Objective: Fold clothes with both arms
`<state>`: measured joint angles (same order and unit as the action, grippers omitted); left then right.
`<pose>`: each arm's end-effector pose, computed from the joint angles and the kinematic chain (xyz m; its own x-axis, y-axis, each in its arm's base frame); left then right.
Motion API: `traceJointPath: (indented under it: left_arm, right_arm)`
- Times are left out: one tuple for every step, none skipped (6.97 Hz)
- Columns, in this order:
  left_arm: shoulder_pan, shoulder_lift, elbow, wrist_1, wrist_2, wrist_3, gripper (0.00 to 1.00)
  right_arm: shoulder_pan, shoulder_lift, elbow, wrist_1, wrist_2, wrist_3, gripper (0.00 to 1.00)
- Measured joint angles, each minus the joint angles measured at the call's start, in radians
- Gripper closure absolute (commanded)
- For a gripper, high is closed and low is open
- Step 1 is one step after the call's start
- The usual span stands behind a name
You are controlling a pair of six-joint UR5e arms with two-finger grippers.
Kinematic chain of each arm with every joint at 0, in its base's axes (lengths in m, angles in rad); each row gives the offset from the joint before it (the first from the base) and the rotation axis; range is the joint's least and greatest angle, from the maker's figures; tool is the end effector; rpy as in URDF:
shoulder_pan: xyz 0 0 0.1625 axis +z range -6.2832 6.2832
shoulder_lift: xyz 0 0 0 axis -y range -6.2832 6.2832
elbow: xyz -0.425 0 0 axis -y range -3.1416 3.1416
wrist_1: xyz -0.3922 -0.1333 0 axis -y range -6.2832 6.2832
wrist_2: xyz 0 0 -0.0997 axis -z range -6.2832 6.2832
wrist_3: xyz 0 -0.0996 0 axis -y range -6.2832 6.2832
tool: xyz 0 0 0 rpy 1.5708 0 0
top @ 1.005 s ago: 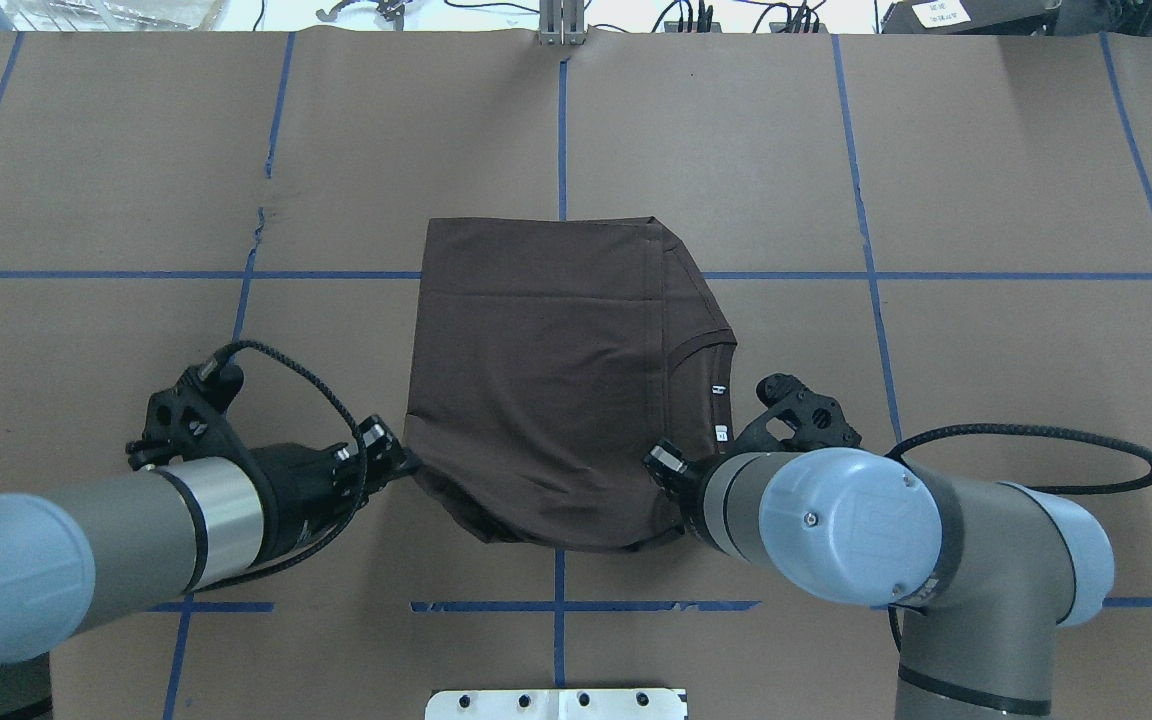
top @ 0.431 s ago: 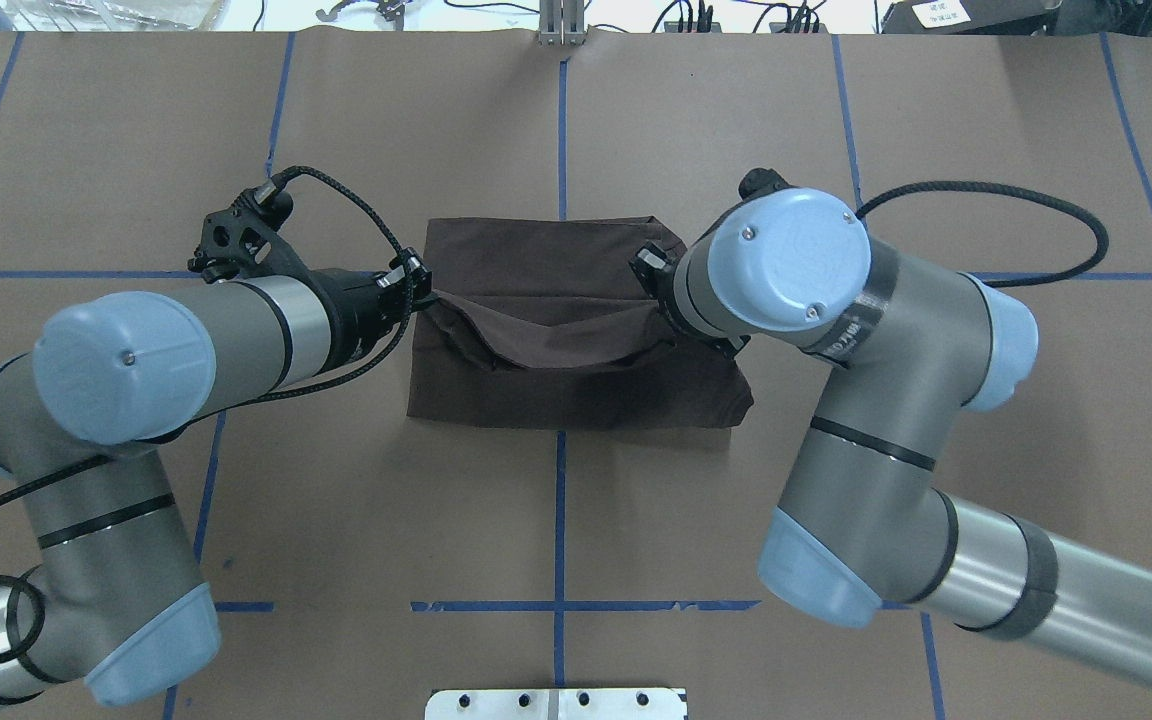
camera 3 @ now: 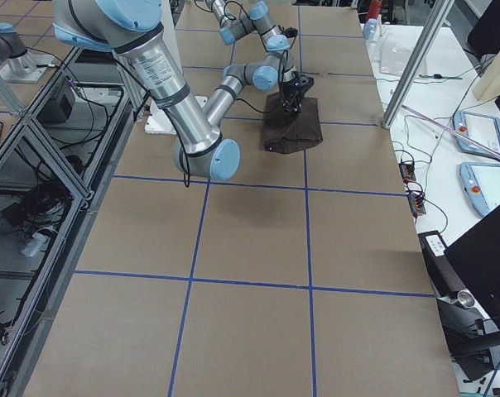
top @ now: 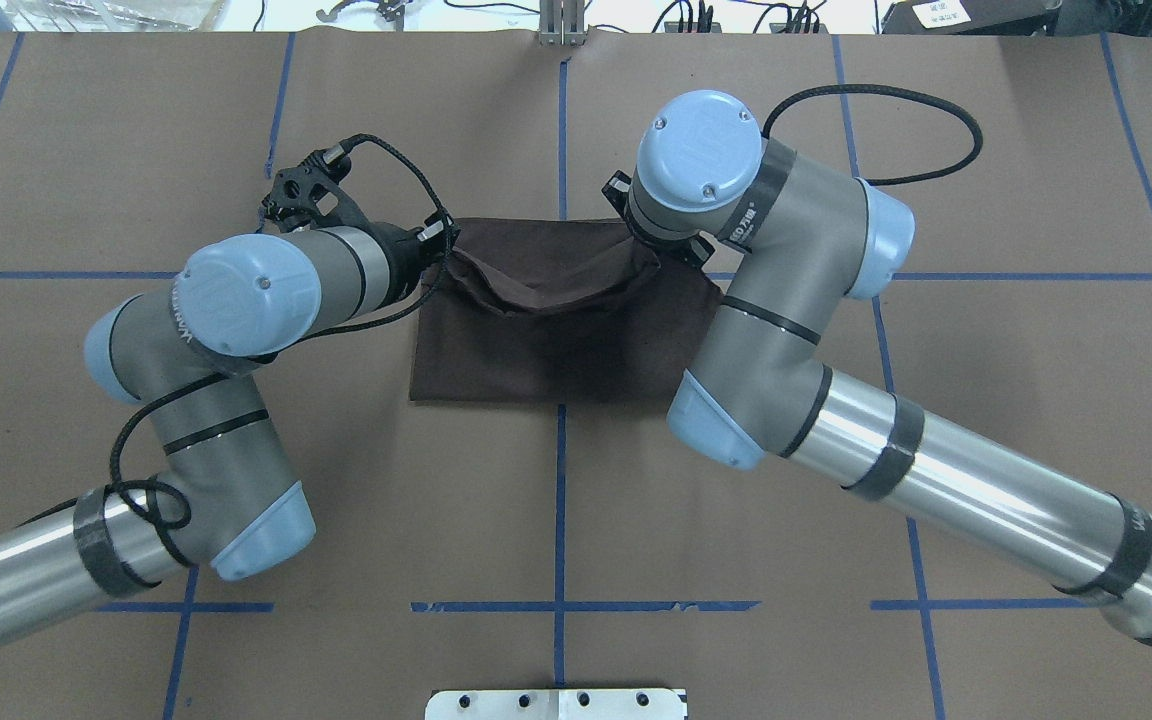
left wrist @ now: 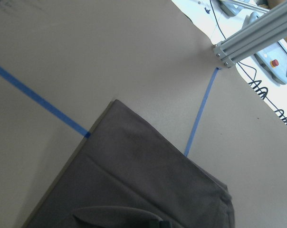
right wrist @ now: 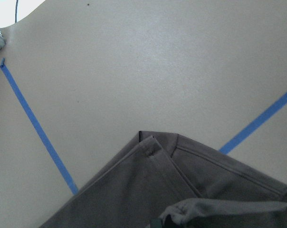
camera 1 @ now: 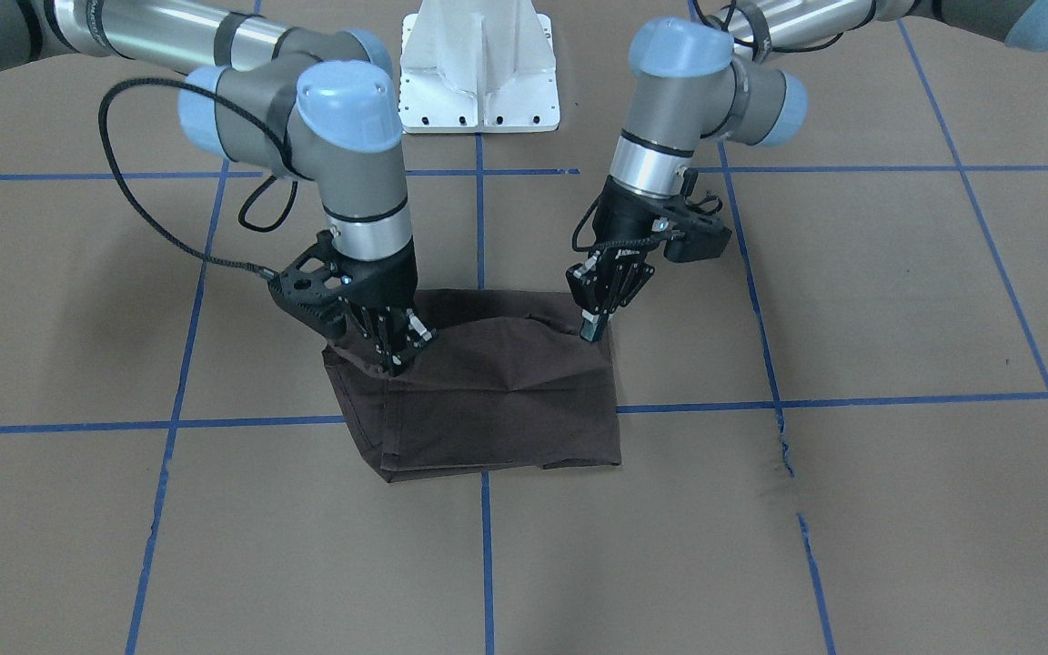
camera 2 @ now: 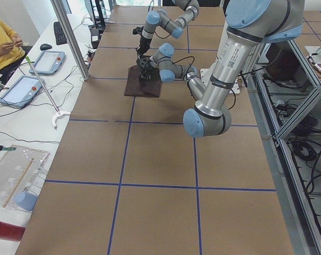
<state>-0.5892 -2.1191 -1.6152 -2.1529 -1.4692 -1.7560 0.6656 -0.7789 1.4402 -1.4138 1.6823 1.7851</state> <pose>0.4829 -0.4953 0.2523 0.1991 -0.3534 -0.9140 0.6789 0.7224 -0.1314 -0.5163 -0.5608 0.2151 0.4084 0.5893 0.6971 -0.6516 0.7230 -0.2296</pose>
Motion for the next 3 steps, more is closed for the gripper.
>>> traceJointPath:
  left_arm:
    - [-0.057,-0.041,0.145,-0.082,0.000,0.091,0.00]
    - [-0.113,-0.077,0.236,-0.119,-0.003,0.166,0.00]
    - [-0.142,-0.083,0.243,-0.129,-0.014,0.198,0.00]
  right_arm:
    - [0.053,0.061,-0.197,0.132,0.018,-0.106,0.00]
    - [0.113,0.115,-0.323,0.217,0.041,-0.221,0.00]
    - [0.171,0.149,-0.362,0.247,0.100,-0.294,0.00]
